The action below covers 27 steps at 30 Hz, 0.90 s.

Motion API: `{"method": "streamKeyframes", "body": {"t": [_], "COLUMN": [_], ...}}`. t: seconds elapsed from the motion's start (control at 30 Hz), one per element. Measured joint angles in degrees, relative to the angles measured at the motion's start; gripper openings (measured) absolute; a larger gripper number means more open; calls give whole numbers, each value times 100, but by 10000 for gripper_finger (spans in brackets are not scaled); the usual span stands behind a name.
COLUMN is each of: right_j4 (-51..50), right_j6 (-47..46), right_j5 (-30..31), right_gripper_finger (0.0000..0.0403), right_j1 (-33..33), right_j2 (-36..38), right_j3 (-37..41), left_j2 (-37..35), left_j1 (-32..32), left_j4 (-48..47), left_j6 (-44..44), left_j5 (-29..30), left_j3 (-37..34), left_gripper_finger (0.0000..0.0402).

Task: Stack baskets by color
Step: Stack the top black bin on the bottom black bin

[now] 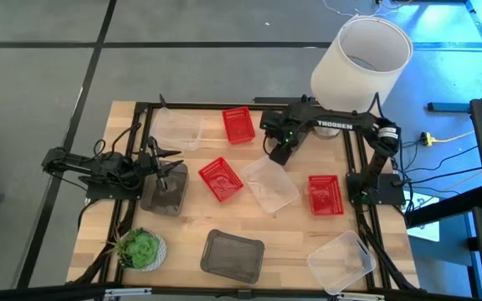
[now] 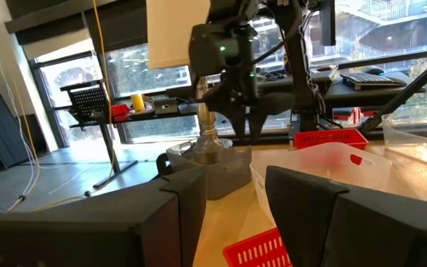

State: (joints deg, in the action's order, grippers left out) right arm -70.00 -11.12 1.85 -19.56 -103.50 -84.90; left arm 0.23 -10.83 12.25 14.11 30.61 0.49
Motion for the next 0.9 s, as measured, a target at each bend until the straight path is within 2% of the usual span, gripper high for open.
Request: {"method": "streamKeyframes", "body": {"t": [0.3, 0.43, 0.9], "right_j4": [52, 123, 373], "right_j6": [209, 368, 416], "right_j5": [-4, -228, -142], "right_gripper_finger": [162, 162, 162], "right_j1": [-276, -305, -353], "right_j2": [-50, -140, -528], "right_j3": [4, 7, 9], "left_j2": [2, 0, 0], "left_j1": [0, -1, 0], "left_j4": [-2, 0, 0], "left_j6": [0, 2, 2], "left_j5": [0, 1, 0], "left_j3": [0, 0, 0], "left_gripper_finger": [133, 133, 133]}}
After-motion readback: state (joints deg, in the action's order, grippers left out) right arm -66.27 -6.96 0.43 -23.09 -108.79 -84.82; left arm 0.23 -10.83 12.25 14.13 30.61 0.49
